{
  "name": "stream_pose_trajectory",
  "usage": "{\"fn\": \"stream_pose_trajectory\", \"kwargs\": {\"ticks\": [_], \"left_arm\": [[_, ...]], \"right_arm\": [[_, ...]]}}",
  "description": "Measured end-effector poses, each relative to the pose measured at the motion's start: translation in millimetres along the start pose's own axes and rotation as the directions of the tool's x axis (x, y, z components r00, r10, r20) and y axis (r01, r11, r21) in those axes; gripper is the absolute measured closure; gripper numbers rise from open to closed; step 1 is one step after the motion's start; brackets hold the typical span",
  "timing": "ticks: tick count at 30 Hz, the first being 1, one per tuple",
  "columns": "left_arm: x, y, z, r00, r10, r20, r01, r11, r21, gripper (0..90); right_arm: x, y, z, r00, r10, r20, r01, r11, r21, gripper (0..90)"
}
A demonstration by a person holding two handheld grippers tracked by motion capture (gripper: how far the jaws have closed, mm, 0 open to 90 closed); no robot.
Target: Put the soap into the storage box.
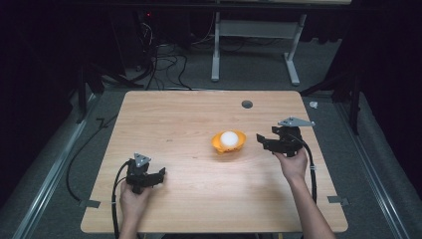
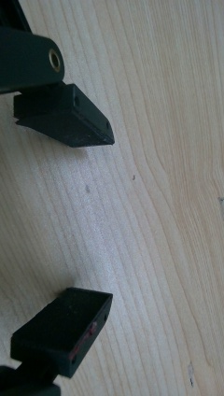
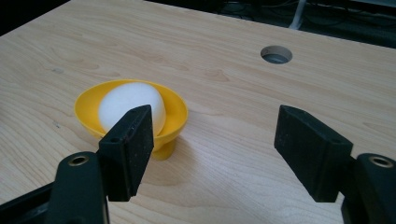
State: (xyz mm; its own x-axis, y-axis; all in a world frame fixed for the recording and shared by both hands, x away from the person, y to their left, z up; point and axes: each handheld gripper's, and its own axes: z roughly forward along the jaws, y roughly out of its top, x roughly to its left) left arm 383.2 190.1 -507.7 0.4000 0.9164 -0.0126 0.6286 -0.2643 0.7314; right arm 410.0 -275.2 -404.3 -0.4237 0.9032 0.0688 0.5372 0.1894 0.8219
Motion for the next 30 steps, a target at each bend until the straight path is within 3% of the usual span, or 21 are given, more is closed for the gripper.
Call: {"fn": "stream_pose_trajectory", "kwargs": {"ticks": [12,30], "left_arm": [[0.0,0.0,0.0,1.0,0.0,0.0,0.0,1.0,0.0,20.4],[-0.1,-0.1,0.2,1.0,0.0,0.0,0.0,1.0,-0.002,20.4]], "right_arm": [[-5.6,-12.7,-14.6,0.9994,0.031,0.012,-0.031,0.999,-0.031,29.4],[-7.5,-34.7,-22.2,0.9976,0.065,0.025,-0.064,0.997,-0.032,29.5]]}}
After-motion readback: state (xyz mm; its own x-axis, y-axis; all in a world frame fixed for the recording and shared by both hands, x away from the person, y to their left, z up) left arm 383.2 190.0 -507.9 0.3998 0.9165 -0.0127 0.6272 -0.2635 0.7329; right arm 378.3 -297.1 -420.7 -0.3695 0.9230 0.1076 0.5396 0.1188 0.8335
